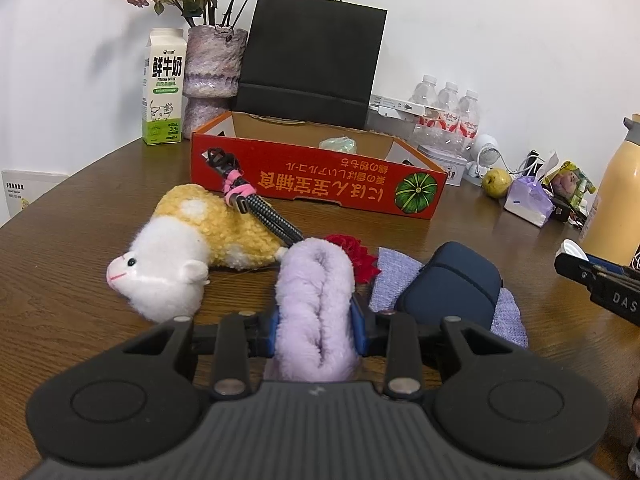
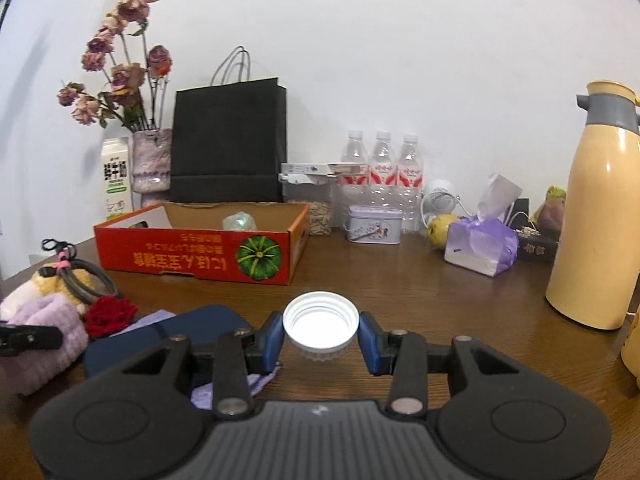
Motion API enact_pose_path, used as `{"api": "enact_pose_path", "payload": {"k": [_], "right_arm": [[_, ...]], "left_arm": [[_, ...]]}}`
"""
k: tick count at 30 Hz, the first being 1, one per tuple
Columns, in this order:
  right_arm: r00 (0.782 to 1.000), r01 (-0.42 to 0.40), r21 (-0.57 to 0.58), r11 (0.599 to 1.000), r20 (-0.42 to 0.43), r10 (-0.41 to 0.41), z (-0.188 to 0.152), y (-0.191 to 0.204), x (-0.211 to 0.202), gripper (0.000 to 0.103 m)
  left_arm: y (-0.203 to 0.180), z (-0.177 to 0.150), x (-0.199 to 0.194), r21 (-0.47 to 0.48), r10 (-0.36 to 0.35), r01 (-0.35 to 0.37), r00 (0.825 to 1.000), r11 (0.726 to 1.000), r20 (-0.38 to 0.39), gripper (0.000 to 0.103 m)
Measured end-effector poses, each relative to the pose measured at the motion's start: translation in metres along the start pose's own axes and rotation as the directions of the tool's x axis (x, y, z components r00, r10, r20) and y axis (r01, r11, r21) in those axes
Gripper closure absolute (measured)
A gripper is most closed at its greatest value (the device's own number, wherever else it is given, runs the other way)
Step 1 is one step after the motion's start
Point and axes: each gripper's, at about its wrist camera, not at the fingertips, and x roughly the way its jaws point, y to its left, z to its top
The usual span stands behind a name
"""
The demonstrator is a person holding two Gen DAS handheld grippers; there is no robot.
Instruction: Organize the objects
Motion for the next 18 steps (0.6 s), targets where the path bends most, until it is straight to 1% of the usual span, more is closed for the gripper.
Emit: {"api": "enact_pose_path", "payload": {"k": [6, 9, 13, 18], "right_arm": [[0.999, -0.028, -0.017, 0.999, 0.017, 0.028, -0.003, 0.021, -0.012, 0.064], [0.999, -0.045, -0.024, 0.999, 0.024, 0.046, -0.004, 0.032, -0.018, 0.064], [0.996, -0.084, -0.027, 0.996, 0.028, 0.085, -0.005, 0.049, -0.024, 0.064], [0.991, -0.128, -0.020, 0.992, 0.037, 0.128, -0.003, 0.066, -0.031, 0.064]], "left_arm": [[0.001, -0.001, -0.001, 0.000, 0.012, -0.012, 1.000, 1.000, 0.001, 0.070], [-0.003, -0.002, -0.004, 0.022, 0.017, -0.017, 1.000, 1.000, 0.009, 0.071], [-0.006, -0.003, -0.010, 0.046, 0.008, -0.009, 1.000, 0.999, 0.011, 0.071], [-0.005, -0.001, -0.021, 0.049, -0.002, 0.001, 1.000, 0.999, 0.023, 0.071]]}}
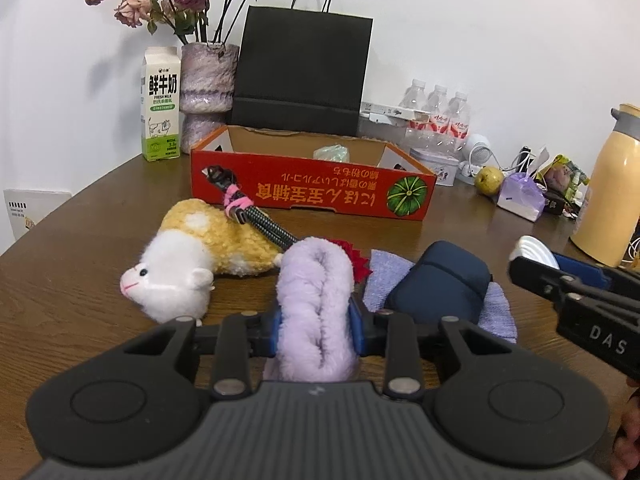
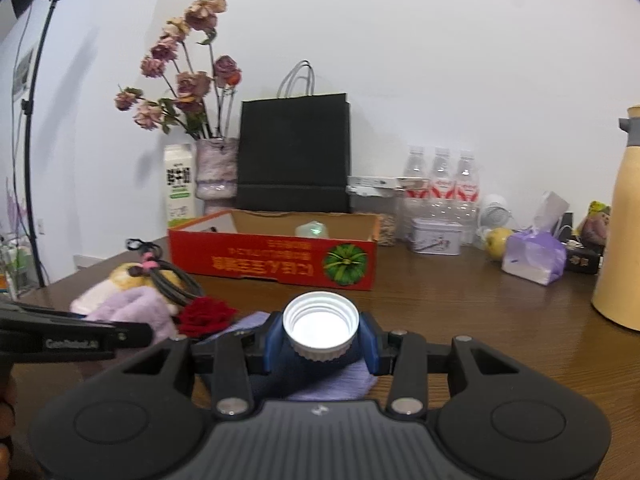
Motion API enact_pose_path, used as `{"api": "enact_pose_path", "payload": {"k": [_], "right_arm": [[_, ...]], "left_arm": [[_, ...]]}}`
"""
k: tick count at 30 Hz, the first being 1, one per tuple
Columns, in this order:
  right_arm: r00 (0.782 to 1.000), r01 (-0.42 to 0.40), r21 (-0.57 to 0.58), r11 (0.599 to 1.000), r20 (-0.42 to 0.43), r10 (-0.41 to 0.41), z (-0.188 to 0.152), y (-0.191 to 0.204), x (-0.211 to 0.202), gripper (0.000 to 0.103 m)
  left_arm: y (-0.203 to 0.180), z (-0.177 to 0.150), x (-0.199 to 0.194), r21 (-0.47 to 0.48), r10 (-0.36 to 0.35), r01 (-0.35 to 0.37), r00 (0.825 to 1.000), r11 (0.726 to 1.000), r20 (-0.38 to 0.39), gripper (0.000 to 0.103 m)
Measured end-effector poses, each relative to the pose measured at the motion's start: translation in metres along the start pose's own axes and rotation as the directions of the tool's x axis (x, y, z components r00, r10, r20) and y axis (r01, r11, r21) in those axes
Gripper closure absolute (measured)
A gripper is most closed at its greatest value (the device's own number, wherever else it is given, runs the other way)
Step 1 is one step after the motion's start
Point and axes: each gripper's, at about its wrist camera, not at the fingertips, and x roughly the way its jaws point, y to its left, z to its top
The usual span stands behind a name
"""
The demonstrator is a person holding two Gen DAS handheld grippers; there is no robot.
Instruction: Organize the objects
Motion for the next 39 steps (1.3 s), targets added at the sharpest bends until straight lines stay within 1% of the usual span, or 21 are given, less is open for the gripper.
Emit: {"api": "enact_pose_path", "payload": {"k": [11, 20, 39], "right_arm": [[0.998, -0.054, -0.029, 0.998, 0.013, 0.055, 0.007, 0.031, -0.010, 0.064], [0.998, -0.064, -0.048, 0.997, 0.021, 0.065, 0.016, 0.048, -0.012, 0.064], [0.999, -0.046, -0.022, 0.999, 0.016, 0.046, 0.042, 0.058, 0.007, 0.064]], "left_arm": [[0.006, 0.009, -0.026, -0.004, -0.031, 0.031, 0.999, 1.000, 0.028, 0.071], [0.013, 0.019, -0.037, -0.006, -0.034, 0.034, 0.998, 0.999, 0.045, 0.071], [0.016, 0.047, -0.027, -0.004, -0.051, 0.051, 0.997, 0.999, 0.064, 0.071]]}}
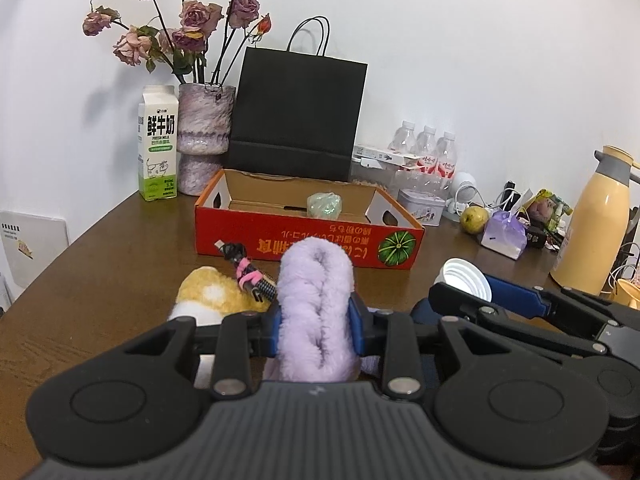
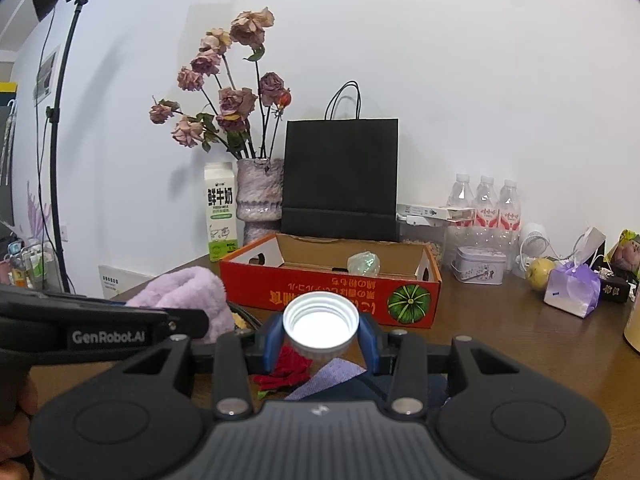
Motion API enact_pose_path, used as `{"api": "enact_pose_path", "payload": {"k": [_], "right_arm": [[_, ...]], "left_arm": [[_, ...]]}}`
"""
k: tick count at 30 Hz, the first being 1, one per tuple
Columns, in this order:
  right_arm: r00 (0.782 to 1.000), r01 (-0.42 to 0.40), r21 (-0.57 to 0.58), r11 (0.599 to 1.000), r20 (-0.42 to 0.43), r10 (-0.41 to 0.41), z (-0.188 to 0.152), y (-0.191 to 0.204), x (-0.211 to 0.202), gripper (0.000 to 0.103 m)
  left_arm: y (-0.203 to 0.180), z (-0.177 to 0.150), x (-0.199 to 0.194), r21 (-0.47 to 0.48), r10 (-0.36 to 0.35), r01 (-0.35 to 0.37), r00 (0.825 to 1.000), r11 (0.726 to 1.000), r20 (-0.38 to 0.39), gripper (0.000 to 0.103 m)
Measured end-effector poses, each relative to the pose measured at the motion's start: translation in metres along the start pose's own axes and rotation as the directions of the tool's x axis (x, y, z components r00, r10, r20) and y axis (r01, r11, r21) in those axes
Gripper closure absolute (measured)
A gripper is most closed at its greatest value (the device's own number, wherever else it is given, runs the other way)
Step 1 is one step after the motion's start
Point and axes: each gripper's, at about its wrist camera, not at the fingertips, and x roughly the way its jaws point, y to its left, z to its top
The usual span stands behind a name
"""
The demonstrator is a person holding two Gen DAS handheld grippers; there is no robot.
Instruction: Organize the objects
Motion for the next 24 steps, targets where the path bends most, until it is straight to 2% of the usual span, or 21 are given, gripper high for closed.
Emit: {"api": "enact_pose_path", "payload": {"k": [24], "right_arm": [[1.000, 0.012, 0.028, 1.000, -0.010, -0.012, 0.030, -0.007, 0.041, 0.064]], "left_arm": [[0.008, 0.046, 0.035, -0.011, -0.004, 0.004, 1.000, 1.000, -0.010, 0.071]]}}
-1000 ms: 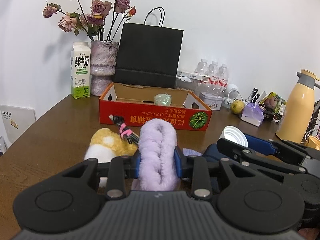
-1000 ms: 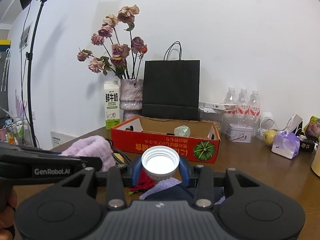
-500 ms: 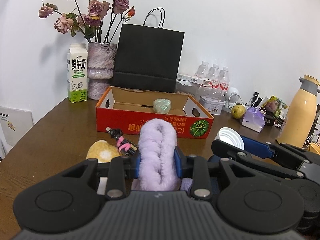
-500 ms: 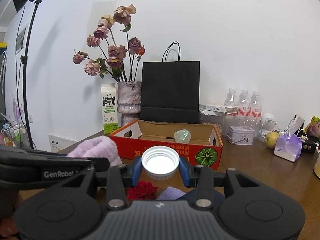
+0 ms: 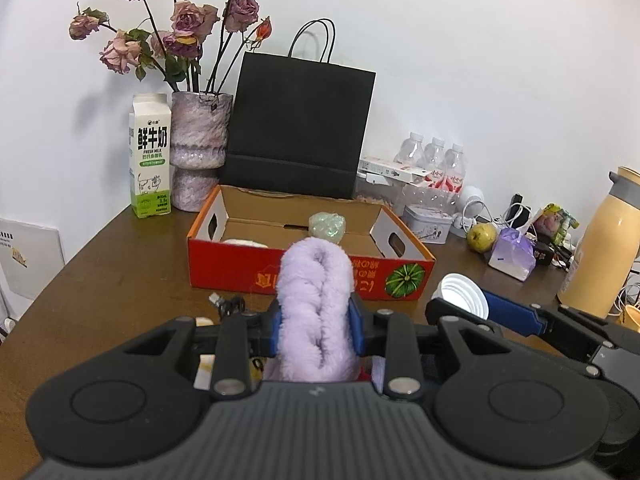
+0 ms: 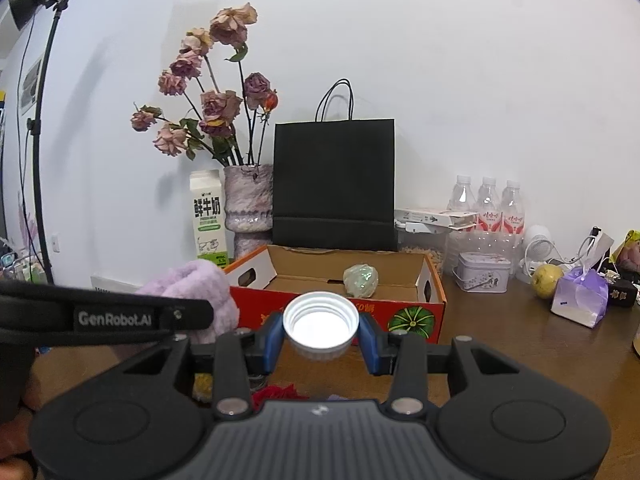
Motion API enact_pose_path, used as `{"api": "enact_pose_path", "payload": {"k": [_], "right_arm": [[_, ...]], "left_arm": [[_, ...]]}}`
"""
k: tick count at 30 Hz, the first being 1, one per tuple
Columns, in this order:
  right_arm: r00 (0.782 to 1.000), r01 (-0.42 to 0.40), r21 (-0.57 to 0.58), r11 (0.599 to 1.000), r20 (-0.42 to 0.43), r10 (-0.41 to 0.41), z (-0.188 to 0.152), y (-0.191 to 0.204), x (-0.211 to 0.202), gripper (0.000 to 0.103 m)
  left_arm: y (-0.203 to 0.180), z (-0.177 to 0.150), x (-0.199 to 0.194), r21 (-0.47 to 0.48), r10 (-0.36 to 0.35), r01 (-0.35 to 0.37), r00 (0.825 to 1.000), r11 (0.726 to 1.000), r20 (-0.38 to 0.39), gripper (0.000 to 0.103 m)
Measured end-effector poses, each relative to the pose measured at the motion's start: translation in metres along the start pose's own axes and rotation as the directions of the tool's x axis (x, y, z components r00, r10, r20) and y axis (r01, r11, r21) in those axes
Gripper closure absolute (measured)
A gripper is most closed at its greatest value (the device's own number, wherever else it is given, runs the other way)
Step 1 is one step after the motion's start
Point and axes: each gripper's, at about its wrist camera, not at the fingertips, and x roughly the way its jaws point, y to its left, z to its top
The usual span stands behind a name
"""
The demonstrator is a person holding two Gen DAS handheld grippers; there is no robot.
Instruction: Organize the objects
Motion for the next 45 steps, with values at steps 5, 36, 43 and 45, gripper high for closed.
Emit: {"api": "enact_pose_path", "payload": {"k": [5, 36, 43, 45], "right_arm": [[1.000, -0.002, 0.017, 1.000, 0.000, 0.002, 0.008, -0.005, 0.012, 0.064], [0.999, -0.036, 0.027, 0.999, 0.019, 0.035, 0.076, -0.025, 0.098, 0.064], [0.999, -0.046, 0.024, 0.999, 0.009, 0.046, 0.091, -0.030, 0.129, 0.064], [0.999, -0.049, 0.017, 0.999, -0.001, 0.049, 0.093, -0.031, 0.139, 0.064]], "left_arm": [[0.000, 0.011, 0.009, 0.007, 0.005, -0.005, 1.000, 1.000, 0.005, 0.071], [0.013, 0.088, 0.091, -0.094, 0.056, -0.059, 0.998, 0.994, -0.028, 0.071], [0.016, 0.106, 0.117, -0.096, 0.091, -0.094, 0.995, 0.991, -0.036, 0.071], [0.017, 0.112, 0.125, -0.100, 0.096, -0.100, 0.994, 0.990, -0.044, 0.071]]}}
